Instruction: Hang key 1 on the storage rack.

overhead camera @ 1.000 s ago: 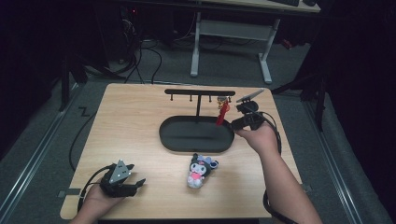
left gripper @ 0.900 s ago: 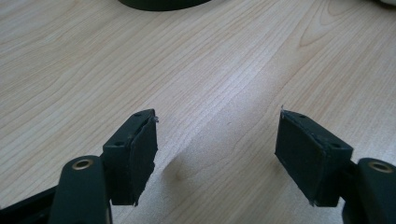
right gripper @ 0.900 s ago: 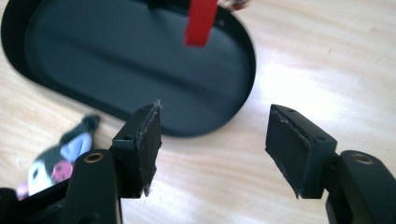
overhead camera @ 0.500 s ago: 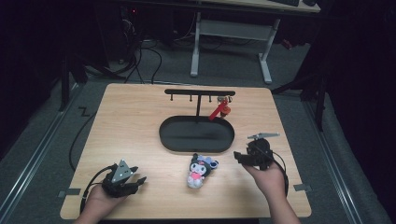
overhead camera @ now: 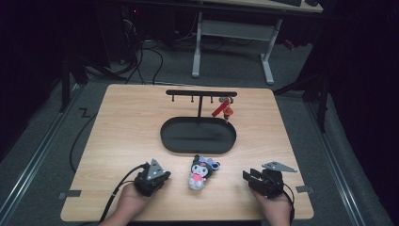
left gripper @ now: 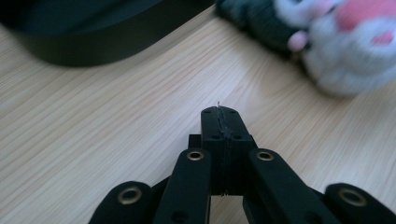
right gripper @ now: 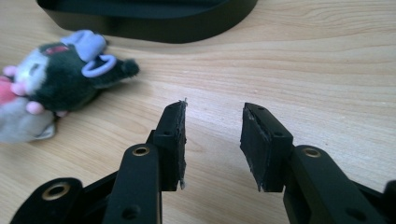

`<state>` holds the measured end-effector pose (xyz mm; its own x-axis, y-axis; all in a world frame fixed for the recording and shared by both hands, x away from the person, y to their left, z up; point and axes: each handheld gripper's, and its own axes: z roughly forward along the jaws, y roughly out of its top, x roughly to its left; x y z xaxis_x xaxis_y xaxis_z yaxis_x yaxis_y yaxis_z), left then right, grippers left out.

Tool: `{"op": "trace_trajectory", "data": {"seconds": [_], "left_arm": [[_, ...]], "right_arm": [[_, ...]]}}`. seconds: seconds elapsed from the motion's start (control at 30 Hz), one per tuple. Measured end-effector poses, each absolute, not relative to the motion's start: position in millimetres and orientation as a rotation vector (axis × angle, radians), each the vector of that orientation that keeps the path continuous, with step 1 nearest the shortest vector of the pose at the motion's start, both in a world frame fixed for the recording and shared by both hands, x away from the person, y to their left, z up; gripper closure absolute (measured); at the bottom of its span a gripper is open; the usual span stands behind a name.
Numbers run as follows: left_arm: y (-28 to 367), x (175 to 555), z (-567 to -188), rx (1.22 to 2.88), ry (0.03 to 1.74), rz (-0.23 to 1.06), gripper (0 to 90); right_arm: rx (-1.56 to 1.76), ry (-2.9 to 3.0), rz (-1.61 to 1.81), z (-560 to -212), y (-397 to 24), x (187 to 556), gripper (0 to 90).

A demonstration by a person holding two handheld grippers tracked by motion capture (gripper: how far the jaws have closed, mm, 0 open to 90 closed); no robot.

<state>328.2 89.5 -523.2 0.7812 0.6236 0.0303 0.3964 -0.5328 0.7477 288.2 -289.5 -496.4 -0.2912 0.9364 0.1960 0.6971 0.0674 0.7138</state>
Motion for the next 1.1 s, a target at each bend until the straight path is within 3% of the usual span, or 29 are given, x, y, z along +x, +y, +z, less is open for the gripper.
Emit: {"op": "trace_trajectory", "data": {"seconds": [0.23, 0.7, 0.83, 1.1], "left_arm": [[33.3, 323.0, -519.8, 2.231, 0.646, 0.326, 89.7], [-19.3, 315.9, -522.7, 2.266, 0.545, 0.259, 89.3], [-5.9, 312.6, -526.4, 2.267, 0.552, 0.288, 84.4], [69.5, 316.7, -520.1, 2.179, 0.688, 0.359, 81.4]], "right_arm": [[1.602, 2.051, 1.098, -495.4, -286.6, 285.8, 58.1], [1.643, 2.045, 1.103, -498.4, -291.8, 284.5, 57.5], [1.639, 2.054, 1.104, -499.5, -291.8, 284.7, 56.5], [1.674, 2.061, 1.091, -504.3, -291.9, 288.2, 55.5]]}}
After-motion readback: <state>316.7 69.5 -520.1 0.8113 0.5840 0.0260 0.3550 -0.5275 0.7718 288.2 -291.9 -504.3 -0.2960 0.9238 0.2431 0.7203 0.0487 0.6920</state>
